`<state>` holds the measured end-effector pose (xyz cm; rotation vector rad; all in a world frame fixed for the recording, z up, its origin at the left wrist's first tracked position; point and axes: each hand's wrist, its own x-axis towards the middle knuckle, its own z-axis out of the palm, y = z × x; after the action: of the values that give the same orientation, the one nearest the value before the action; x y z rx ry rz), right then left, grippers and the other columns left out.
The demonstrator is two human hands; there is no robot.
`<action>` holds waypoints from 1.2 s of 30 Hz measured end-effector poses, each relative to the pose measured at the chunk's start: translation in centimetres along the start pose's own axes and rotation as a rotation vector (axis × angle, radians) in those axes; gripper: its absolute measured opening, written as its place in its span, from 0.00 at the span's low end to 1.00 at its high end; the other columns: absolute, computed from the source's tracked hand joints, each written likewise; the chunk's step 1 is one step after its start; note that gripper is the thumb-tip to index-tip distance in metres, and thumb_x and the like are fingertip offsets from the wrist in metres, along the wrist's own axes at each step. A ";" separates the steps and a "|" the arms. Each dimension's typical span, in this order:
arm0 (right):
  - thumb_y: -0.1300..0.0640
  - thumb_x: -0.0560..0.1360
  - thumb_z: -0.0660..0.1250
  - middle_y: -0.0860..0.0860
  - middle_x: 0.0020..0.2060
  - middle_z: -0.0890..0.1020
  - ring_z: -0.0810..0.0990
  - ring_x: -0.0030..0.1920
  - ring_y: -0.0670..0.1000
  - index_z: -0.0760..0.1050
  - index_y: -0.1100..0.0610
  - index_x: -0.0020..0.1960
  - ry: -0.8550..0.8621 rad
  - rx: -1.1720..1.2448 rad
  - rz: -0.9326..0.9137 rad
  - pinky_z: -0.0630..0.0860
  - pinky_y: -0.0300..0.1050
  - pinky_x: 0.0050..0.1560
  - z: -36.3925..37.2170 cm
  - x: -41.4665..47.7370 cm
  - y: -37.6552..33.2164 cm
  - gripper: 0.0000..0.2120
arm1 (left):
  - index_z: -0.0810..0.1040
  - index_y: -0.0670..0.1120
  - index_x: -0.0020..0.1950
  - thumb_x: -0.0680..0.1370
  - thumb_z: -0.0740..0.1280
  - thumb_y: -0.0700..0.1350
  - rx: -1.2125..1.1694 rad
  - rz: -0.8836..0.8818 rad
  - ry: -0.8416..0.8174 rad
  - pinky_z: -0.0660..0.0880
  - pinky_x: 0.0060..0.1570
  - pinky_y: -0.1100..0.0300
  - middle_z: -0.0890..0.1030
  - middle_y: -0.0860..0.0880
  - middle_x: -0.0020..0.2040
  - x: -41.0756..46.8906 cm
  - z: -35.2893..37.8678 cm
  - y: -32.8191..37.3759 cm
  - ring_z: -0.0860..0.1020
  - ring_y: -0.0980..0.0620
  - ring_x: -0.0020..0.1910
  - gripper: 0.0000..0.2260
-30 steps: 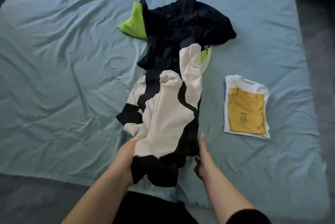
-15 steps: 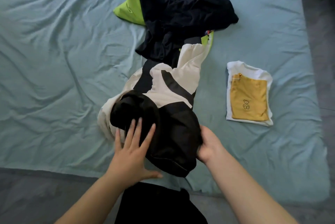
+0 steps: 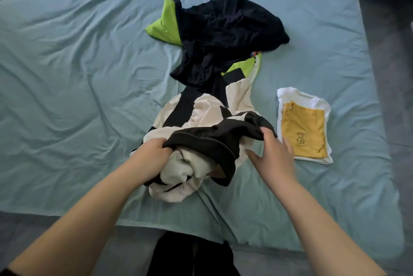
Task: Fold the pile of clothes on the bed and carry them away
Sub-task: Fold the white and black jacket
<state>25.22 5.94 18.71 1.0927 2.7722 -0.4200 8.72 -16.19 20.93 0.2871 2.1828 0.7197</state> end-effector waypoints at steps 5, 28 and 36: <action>0.44 0.73 0.58 0.46 0.41 0.72 0.74 0.51 0.53 0.75 0.48 0.41 0.057 -0.197 -0.102 0.58 0.49 0.53 -2.2 0.6 -2.8 0.11 | 0.78 0.43 0.50 0.76 0.60 0.40 0.089 0.125 0.066 0.73 0.48 0.56 0.81 0.46 0.48 -1.9 -3.3 2.0 0.78 0.46 0.51 0.08; 0.47 0.75 0.68 0.50 0.43 0.85 0.83 0.42 0.48 0.83 0.51 0.51 -0.332 0.911 0.137 0.78 0.41 0.45 -15.9 -5.5 -0.2 0.10 | 0.78 0.51 0.47 0.72 0.72 0.55 -0.057 0.285 -0.167 0.73 0.43 0.60 0.84 0.47 0.41 -9.0 -10.3 0.8 0.79 0.53 0.40 0.10; 0.59 0.79 0.63 0.58 0.43 0.85 0.83 0.42 0.55 0.81 0.57 0.51 -0.214 1.273 0.330 0.79 0.49 0.47 -16.4 -11.0 2.7 0.08 | 0.62 0.64 0.64 0.64 0.75 0.58 0.725 0.560 -0.103 0.70 0.47 0.65 0.71 0.63 0.55 -15.7 -8.0 1.0 0.75 0.62 0.51 0.33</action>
<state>34.73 5.63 36.21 1.4627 1.8770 -2.1995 12.89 -25.24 35.55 1.3081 2.1984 0.1485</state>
